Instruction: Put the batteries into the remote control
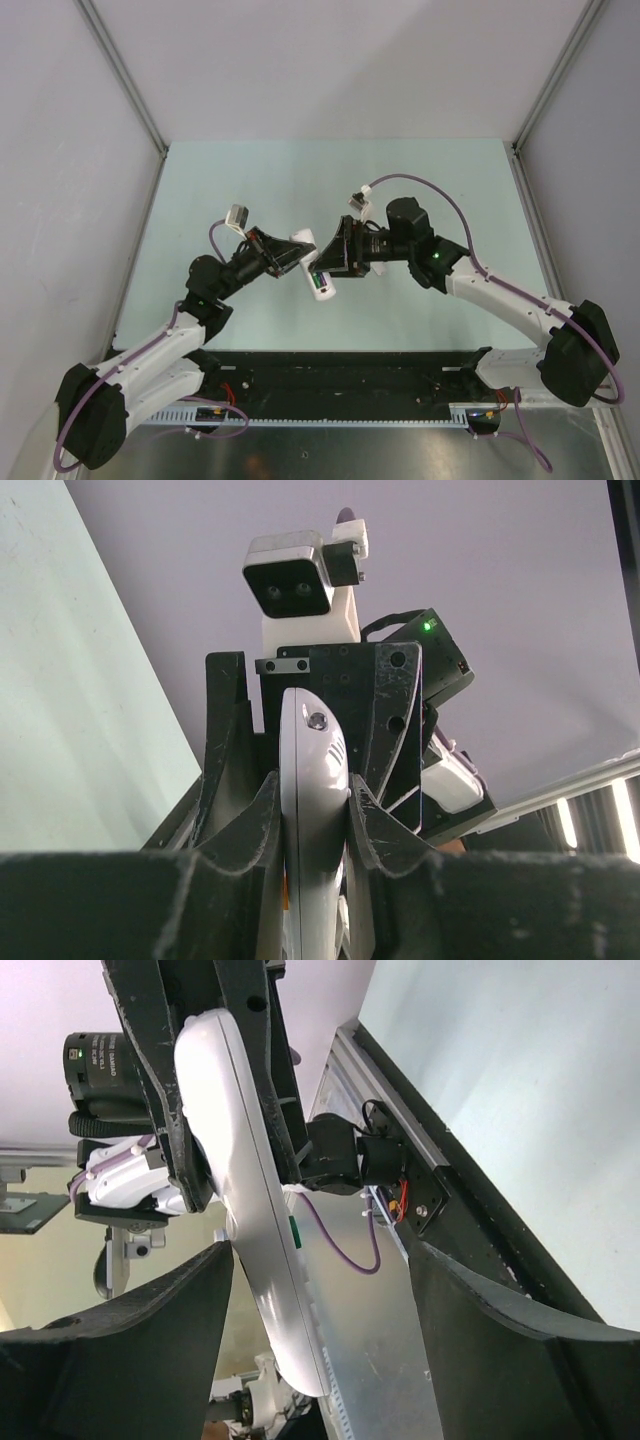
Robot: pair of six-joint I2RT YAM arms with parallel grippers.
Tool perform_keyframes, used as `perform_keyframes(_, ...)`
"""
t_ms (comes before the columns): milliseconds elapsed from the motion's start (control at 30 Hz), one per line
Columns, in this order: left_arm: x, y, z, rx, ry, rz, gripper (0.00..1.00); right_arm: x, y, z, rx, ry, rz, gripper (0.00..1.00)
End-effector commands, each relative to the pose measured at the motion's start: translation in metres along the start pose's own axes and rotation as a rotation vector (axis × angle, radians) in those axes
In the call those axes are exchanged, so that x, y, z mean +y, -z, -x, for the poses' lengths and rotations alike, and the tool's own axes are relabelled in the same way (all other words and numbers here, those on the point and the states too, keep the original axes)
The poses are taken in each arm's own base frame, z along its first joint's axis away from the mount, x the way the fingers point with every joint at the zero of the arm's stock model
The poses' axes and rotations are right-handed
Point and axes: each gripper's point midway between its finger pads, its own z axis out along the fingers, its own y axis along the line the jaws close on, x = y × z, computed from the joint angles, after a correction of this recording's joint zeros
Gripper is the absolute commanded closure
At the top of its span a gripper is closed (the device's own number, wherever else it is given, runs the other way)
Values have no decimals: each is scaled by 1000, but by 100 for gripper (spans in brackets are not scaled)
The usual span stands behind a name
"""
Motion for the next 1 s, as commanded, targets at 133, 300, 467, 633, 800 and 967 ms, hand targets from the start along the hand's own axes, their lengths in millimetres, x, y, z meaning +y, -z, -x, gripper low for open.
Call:
perform_keyframes(133, -27, 1, 3, -6, -69, -90, 100, 18, 12, 14, -65, 83, 25, 24)
perform_keyframes(300, -31, -1, 4, -10, -76, -98, 100, 0, 15, 5, -37, 77, -48, 25)
perform_keyframes(467, -15, 0, 2, -7, -87, -63, 100, 28, 41, 27, -173, 164, -1, 23)
perform_keyframes(633, 3, 4, -5, 11, -83, -27, 100, 29, 80, 57, -289, 179, -40, 23)
perform_keyframes(800, 6, 12, -12, 25, -115, -33, 100, -30, 104, 81, -411, 187, -335, 25)
perform_keyframes(967, 15, 25, -20, 34, -141, -27, 100, -136, 116, 76, -390, 162, -786, 34)
